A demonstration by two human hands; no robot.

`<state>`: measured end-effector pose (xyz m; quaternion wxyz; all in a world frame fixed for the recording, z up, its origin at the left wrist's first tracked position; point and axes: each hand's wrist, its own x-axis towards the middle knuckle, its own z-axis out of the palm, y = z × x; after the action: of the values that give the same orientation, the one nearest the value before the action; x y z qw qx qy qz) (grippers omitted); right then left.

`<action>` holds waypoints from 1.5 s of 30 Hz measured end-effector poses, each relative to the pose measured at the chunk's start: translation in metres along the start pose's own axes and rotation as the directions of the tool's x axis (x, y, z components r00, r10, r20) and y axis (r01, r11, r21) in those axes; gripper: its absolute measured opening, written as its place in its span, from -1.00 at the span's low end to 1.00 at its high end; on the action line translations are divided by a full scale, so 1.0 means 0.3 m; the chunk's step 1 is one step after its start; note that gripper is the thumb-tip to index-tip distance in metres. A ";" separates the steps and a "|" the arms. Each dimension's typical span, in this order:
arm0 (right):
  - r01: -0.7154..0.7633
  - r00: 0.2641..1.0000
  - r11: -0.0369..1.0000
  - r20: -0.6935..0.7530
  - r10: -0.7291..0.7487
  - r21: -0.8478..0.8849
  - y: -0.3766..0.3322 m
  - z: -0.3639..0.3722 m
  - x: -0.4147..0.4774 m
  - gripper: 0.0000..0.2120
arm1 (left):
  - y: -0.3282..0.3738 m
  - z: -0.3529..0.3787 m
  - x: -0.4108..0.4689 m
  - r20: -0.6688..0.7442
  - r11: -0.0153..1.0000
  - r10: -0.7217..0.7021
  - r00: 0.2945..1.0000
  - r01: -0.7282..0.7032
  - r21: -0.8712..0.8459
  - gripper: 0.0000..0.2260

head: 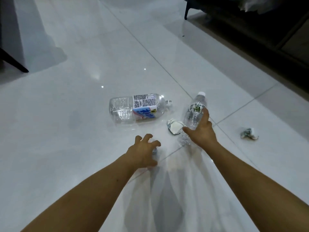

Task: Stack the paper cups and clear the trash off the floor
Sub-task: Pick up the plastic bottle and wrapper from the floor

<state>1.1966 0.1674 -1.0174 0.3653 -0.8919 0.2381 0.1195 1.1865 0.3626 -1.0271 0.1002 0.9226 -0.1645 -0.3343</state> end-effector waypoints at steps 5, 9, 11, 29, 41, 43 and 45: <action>-0.071 0.997 0.996 -0.018 0.072 0.051 0.011 0.034 0.017 -0.08 | -0.031 0.043 0.061 -0.010 0.999 0.025 1.000 -0.025 0.042 -0.53; -0.138 0.989 0.987 0.066 0.133 0.081 0.012 0.035 -0.002 -0.05 | -0.031 0.055 0.051 -0.091 0.997 0.018 0.996 -0.011 0.077 -0.62; -0.082 0.994 0.996 0.072 0.080 0.022 0.022 0.025 -0.023 -0.06 | -0.020 0.057 0.026 -0.111 0.999 0.000 0.994 0.004 0.042 -0.65; 0.654 0.653 0.751 0.432 -0.622 0.091 0.014 -0.081 -0.840 -0.16 | 0.242 0.129 -1.017 -0.505 0.910 -0.406 0.762 0.286 -0.299 -0.61; 0.882 0.094 0.358 0.631 -0.770 0.305 0.031 0.093 -1.812 -0.16 | 0.316 0.727 -2.149 -0.560 0.635 -0.755 0.341 0.595 -0.493 -0.63; 0.894 0.029 0.314 0.658 -0.753 0.320 0.111 0.132 -1.981 -0.15 | 0.359 0.911 -2.313 -0.555 0.603 -0.778 0.296 0.602 -0.524 -0.63; 0.897 -0.038 0.279 0.688 -0.725 0.343 0.190 0.157 -2.166 -0.15 | 0.405 1.089 -2.491 -0.500 0.566 -0.809 0.309 0.639 -0.521 -0.63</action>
<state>0.6081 0.3847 -0.8329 0.3256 -0.7416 -0.5270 0.2577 0.4056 0.5026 -0.8022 0.0955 0.9277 0.3606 0.0148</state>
